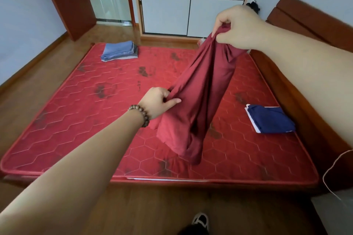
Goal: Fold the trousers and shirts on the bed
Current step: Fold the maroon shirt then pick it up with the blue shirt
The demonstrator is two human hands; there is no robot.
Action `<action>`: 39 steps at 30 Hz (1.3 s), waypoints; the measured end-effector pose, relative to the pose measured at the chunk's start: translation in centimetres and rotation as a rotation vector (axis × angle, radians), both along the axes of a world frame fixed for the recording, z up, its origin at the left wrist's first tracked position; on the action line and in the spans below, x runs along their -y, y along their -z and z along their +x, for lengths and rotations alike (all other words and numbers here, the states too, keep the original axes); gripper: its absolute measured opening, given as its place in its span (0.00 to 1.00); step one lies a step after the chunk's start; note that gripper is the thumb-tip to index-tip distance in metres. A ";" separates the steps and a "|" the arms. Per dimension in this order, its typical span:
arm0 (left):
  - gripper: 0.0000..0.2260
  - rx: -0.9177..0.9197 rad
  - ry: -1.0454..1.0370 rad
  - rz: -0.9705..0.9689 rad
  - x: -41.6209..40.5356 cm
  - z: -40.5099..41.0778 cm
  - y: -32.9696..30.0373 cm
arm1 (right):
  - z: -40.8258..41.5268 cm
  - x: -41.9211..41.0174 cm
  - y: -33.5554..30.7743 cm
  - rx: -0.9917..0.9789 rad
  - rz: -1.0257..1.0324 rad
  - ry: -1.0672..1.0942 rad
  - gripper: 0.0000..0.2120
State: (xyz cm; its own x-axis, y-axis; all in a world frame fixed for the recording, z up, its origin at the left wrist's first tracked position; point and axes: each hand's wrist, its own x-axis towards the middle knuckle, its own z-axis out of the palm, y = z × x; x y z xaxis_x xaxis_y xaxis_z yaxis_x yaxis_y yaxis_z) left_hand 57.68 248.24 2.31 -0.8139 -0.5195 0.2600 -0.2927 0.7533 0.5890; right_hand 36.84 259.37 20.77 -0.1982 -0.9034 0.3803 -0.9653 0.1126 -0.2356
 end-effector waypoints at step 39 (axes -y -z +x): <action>0.22 -0.118 -0.105 0.648 0.7 20.6 0.8 | 5.7 -13.4 2.5 0.216 0.377 0.093 0.07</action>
